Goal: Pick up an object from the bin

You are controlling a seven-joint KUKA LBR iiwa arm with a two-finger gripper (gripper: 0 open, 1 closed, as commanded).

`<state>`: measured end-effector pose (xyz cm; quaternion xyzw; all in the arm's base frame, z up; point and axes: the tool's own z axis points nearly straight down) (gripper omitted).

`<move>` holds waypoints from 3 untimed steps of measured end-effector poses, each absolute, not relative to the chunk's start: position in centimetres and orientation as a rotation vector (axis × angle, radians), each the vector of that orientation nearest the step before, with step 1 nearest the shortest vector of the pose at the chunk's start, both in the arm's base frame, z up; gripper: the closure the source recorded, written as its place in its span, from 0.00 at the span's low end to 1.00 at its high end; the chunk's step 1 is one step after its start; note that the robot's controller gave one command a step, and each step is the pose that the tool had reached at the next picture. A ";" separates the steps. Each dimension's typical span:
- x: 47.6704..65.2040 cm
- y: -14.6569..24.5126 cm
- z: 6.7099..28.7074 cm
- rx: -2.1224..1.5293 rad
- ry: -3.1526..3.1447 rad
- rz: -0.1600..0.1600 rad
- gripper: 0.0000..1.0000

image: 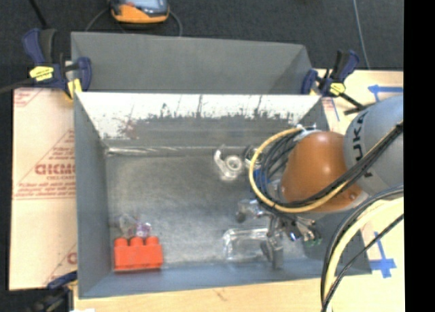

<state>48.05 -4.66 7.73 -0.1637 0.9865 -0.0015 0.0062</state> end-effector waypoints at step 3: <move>48.2 -5.4 20.3 -0.478 3.096 -0.005 1.00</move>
Offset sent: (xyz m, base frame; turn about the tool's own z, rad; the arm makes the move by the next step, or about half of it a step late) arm 0.0000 0.0000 0.0000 0.0000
